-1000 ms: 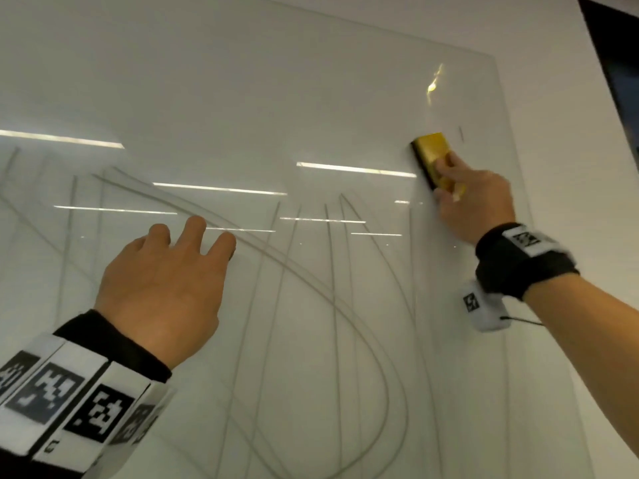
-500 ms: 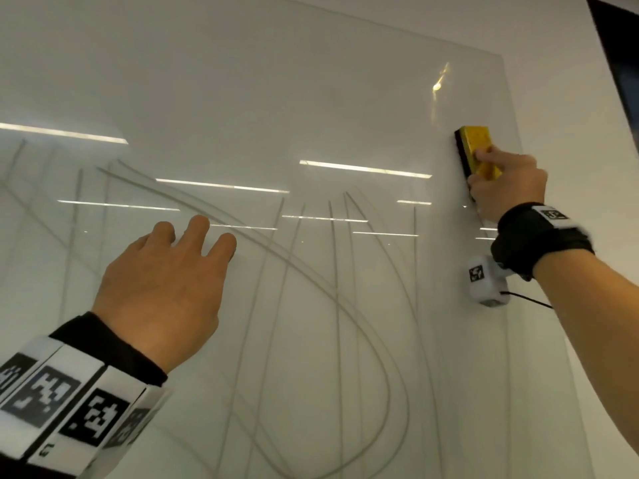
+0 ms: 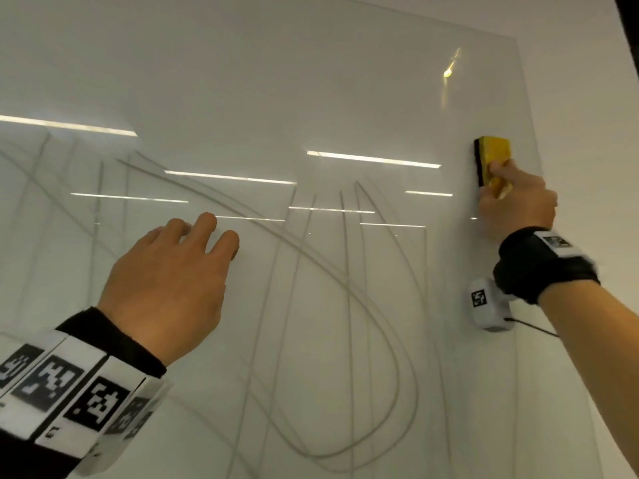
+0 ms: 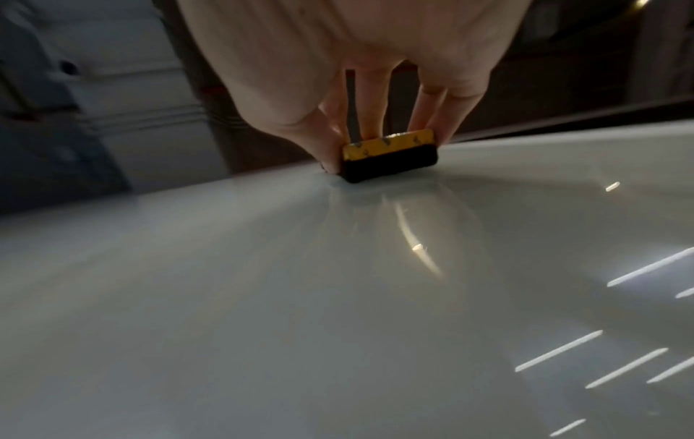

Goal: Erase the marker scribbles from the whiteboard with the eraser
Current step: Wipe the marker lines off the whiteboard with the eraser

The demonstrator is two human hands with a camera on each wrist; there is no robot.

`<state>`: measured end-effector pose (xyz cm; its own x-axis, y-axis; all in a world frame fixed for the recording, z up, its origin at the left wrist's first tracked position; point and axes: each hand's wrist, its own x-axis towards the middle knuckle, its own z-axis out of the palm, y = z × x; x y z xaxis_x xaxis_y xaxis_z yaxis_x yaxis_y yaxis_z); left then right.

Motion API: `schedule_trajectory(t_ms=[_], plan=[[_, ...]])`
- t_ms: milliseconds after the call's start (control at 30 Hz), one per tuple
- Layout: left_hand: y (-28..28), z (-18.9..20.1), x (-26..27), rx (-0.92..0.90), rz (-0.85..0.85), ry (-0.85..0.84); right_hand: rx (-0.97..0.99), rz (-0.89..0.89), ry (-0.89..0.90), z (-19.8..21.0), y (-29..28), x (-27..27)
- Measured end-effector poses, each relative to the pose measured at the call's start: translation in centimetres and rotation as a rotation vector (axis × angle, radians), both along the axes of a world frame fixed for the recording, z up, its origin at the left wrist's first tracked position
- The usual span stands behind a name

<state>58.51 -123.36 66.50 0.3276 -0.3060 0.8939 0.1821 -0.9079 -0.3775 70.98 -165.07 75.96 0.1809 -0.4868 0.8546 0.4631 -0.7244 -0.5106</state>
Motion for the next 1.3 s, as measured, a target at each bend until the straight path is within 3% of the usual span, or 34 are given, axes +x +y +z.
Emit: schedule_trajectory(t_ms=[133,200,267,333,400,500,600,700,733,867,933,1067,1133,1200,1300], plan=[[-0.3,0.4,-0.2,-0.019,0.023,0.039,-0.457,0.062,-0.168,-6.5,6.6,-1.1],[-0.1,0.6,-0.3,-0.025,0.037,0.067,-0.536,0.080,-0.192,-7.6,5.8,-1.0],[0.3,0.7,-0.8,-0.048,0.015,0.104,-0.367,-0.006,-0.108,-5.7,2.2,-0.1],[0.8,0.5,-1.4,-0.078,-0.044,0.158,-0.044,-0.047,0.003,-3.4,-1.7,0.3],[1.5,0.6,-2.1,-0.074,-0.113,0.180,0.142,-0.052,0.049,-2.5,-2.4,0.3],[1.8,0.6,-2.9,-0.067,-0.175,0.197,0.026,-0.030,0.060,-3.7,3.6,-1.1],[2.0,0.3,-3.3,-0.087,-0.182,0.251,-0.304,0.028,-0.039,-7.5,10.8,-2.9],[2.4,-0.1,-3.7,-0.084,-0.243,0.263,-0.527,0.089,-0.154,-9.2,12.0,-3.3],[2.9,-0.3,-4.0,-0.072,-0.262,0.261,-0.498,0.043,-0.141,-8.2,10.9,-2.9],[5.1,-1.0,-5.8,-0.018,-0.311,0.225,0.014,-0.024,0.032,-3.6,6.8,-2.0],[6.0,-1.0,-6.4,0.003,-0.314,0.204,-0.031,-0.052,0.022,-4.4,10.2,-2.8],[6.6,-1.1,-6.5,0.020,-0.285,0.163,-0.543,0.133,-0.170,-11.5,20.2,-4.6],[6.7,-1.3,-6.5,0.017,-0.273,0.152,-0.673,0.171,-0.234,-12.9,21.3,-5.3],[7.1,-1.7,-6.8,0.025,-0.269,0.147,-0.579,0.123,-0.199,-10.4,19.2,-4.7],[8.7,-2.4,-7.9,-0.010,-0.273,0.165,-0.202,0.017,-0.074,-5.7,15.4,-4.5]])
